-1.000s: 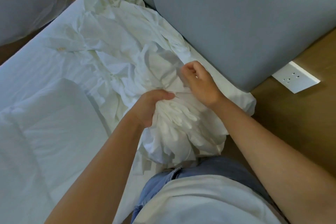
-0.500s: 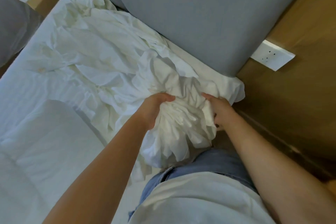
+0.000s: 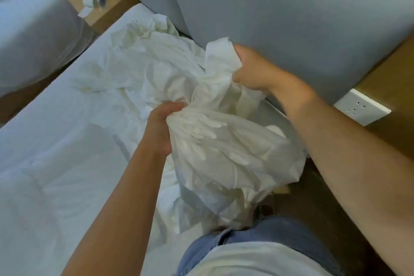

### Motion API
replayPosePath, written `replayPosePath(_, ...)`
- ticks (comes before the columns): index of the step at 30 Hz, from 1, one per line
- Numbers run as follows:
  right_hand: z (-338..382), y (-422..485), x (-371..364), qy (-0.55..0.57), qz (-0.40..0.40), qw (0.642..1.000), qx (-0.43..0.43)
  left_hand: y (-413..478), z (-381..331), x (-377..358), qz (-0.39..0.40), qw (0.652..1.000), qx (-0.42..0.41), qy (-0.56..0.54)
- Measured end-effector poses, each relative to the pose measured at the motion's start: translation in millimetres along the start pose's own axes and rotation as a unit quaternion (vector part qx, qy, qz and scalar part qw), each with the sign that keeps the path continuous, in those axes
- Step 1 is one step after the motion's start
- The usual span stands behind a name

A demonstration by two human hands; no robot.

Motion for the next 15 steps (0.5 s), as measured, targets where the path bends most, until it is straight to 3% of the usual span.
replayPosePath(3,5.2,20.5,-10.9,-0.161,0.067,0.984,0.028,-11.1,-12.5,74.3,-0.154,0.988,-0.016,-0.013)
replayPosePath(5,0.5,26.3,-32.3,-0.218,0.114,0.969,0.032,-25.3,-5.0,125.6,-0.263,0.964,0.019,0.039)
replayPosePath(8,-2.7,38.9,-54.5,-0.256,0.088,0.962,0.03,-45.2,17.4,185.2,-0.349,0.928,0.079,0.102)
replayPosePath(12,13.1,62.3,-75.5,-0.126,-0.006,0.991,0.052,-57.4,34.0,228.8,-0.37,0.921,0.102,0.068)
replayPosePath(15,6.9,84.7,-119.7,0.062,0.038,0.997,-0.022,-47.9,43.8,255.7,-0.37,0.925,0.083,-0.011)
Point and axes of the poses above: each hand's wrist, its own y-axis towards the middle knuckle, its own x-axis out of the back of the hand, z = x × y, the point moved 8 cm from there along y, towards the middle knuckle, and after that the axes turned 2 degrees about x, right-handed, at the moved point
